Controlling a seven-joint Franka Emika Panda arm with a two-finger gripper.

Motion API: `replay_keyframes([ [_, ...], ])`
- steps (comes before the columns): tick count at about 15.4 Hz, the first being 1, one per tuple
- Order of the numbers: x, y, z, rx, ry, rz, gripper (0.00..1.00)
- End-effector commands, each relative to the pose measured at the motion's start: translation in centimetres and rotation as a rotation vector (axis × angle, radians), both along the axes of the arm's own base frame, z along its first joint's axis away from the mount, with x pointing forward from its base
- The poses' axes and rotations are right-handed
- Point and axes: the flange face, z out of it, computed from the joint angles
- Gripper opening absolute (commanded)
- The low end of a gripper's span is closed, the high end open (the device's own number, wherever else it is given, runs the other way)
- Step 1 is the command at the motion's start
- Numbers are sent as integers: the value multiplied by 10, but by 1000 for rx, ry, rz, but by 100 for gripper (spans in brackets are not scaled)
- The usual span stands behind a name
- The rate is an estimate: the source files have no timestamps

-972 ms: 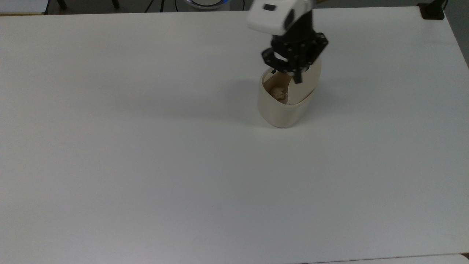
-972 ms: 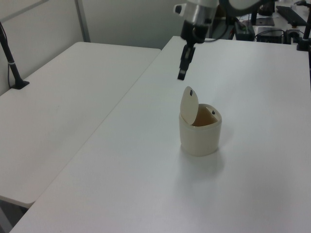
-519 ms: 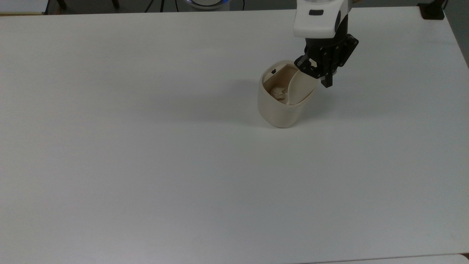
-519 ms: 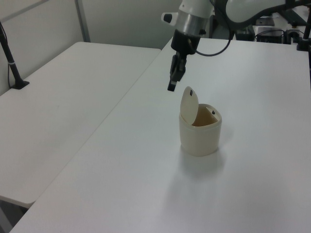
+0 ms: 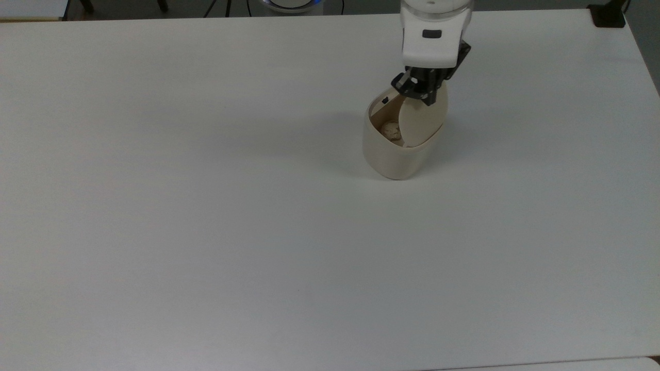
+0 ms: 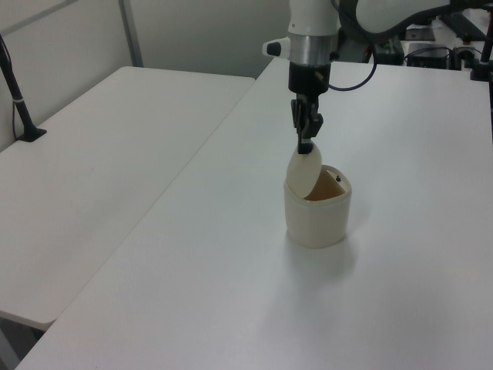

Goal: Close the trash bin
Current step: 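Push the lid down over the bin opening with the gripper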

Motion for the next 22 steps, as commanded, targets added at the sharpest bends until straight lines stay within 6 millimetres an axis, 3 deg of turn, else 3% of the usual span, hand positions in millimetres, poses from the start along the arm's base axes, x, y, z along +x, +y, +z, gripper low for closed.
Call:
replay_keyframes([
  [1, -12, -20, -28, -70, 60, 35, 0],
  [3, -17, -23, -46, -110, 87, 45, 0],
  [9, -20, -24, -65, -127, 115, 49, 0],
  [13, -21, -16, -87, -155, 135, 64, 0],
  [22, -18, -7, -102, -170, 125, 67, 0],
])
